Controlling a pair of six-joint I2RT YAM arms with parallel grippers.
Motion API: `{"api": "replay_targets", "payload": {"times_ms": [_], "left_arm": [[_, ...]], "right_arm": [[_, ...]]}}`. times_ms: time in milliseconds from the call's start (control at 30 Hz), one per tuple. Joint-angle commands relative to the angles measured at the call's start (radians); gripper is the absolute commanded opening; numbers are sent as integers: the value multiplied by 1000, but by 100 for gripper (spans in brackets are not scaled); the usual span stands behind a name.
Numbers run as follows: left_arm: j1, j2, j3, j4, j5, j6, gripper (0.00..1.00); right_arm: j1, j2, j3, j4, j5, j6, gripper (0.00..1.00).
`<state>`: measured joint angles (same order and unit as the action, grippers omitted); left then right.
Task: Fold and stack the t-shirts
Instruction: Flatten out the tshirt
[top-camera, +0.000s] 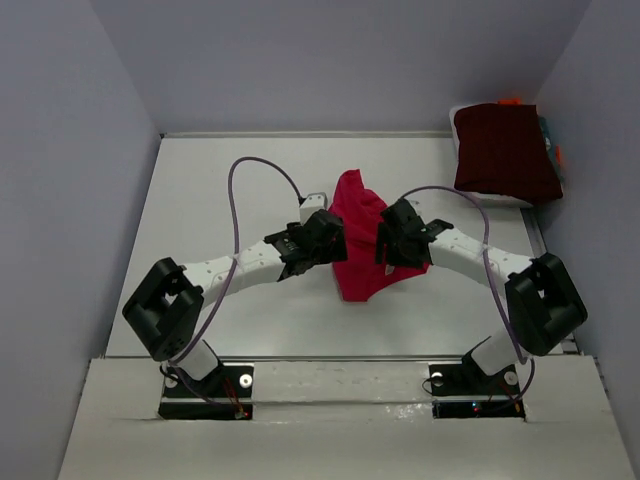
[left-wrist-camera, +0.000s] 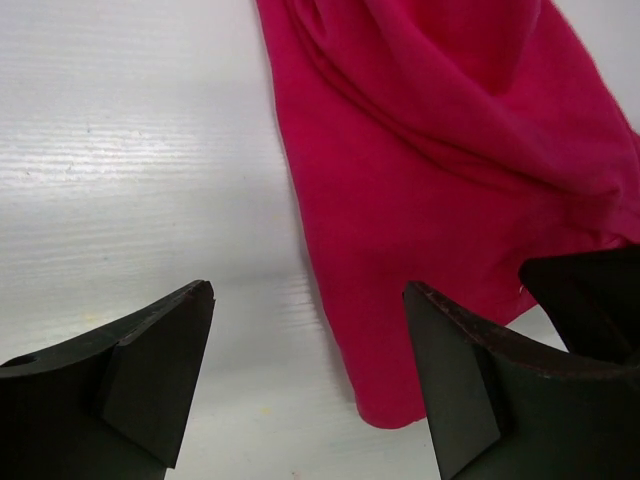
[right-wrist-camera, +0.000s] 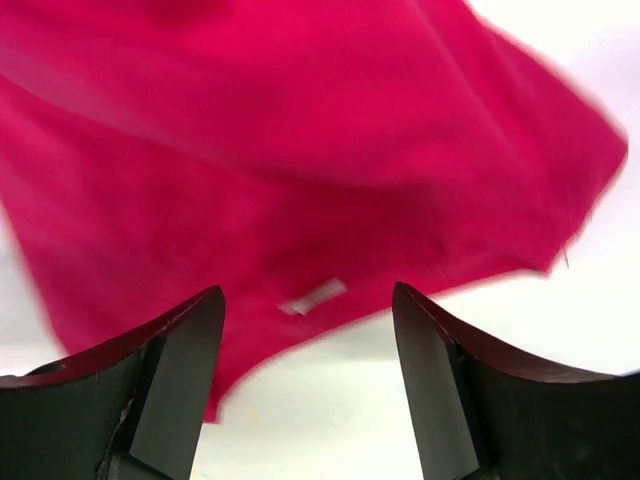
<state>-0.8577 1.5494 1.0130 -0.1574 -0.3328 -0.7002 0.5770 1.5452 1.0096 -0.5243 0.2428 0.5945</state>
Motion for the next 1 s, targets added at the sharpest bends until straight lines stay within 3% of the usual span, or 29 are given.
{"api": "replay_targets", "payload": {"times_ms": [0, 333, 567, 967], "left_arm": [[-9, -3, -43, 35, 37, -25, 88], [-101, 165, -2, 38, 123, 5, 85], [-119, 201, 15, 38, 144, 5, 85], [-119, 175, 13, 29, 167, 22, 85]], "right_arm": [[6, -112, -117, 60, 3, 109, 72], [6, -201, -198, -17, 179, 183, 72], [-3, -182, -223, -36, 309, 237, 75], [-161, -143, -174, -11, 297, 174, 75]]}}
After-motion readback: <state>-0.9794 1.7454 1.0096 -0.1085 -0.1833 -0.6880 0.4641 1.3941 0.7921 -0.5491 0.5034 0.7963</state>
